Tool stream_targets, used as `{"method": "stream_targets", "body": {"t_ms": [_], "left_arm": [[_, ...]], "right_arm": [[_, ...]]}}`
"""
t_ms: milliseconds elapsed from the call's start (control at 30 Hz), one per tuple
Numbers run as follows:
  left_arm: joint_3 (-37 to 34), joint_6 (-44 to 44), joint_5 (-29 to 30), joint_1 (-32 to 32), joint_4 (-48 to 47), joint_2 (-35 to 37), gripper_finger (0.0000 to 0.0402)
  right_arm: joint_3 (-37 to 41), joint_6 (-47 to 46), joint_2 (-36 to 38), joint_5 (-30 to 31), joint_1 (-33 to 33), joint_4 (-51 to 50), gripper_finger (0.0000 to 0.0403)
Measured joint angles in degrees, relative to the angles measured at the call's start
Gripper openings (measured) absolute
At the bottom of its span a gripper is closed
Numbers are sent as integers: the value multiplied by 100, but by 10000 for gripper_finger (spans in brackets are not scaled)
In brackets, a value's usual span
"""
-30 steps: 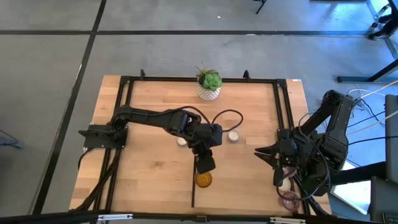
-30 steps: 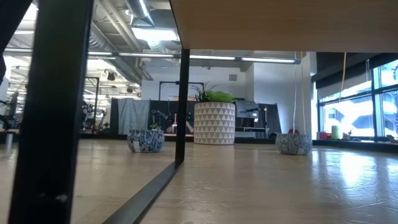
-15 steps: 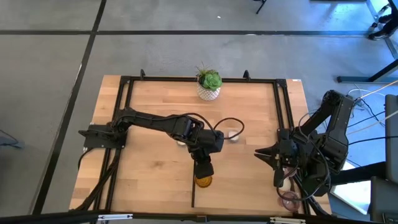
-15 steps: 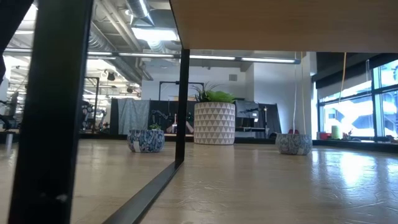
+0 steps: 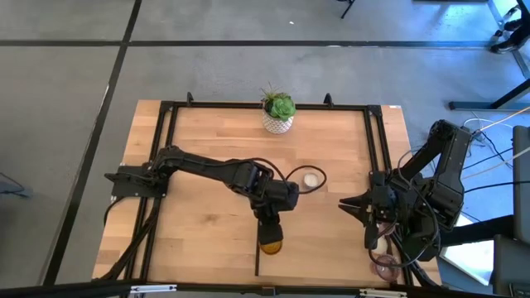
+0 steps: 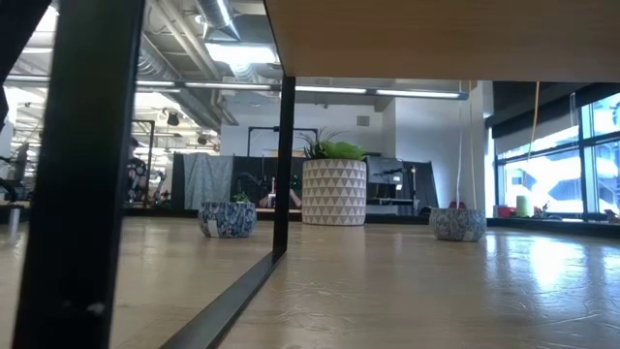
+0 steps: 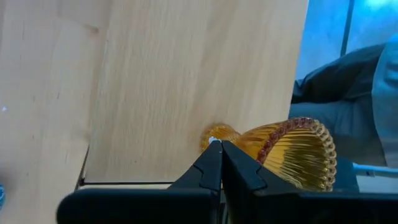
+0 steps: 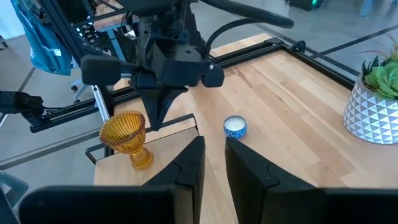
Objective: Pick & Place candle stick holders
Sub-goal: Put the yellow glass candle holder on the shelf, then put the dark blue scented candle on the shelf aligned with the yellow glass candle holder
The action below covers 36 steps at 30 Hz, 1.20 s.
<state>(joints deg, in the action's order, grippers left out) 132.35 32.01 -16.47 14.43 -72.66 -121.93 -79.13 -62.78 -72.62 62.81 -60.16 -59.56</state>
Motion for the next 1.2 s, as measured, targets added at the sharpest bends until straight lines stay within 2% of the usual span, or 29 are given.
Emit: {"method": "stream_targets", "body": {"t_ms": [167,233,400,567,900,1200], "left_arm": [[0,6,100,7,-1,0,2],[0,-21,528,15,-36,6,2],[2,26,2033,-46,-439,165,2],[2,400,2565,-289,-798,244,2],[2,585,2889,-691,-1231,319,3],[2,472,2746,-1023,-1746,319,2]], "right_arm": [[0,0,0,0,0,0,66],[0,0,0,2,0,-1,66],[0,0,0,2,0,4,66],[0,0,-2,-33,73,47,66],[0,96,198,-265,390,93,66],[-302,989,337,-963,888,340,66]]}}
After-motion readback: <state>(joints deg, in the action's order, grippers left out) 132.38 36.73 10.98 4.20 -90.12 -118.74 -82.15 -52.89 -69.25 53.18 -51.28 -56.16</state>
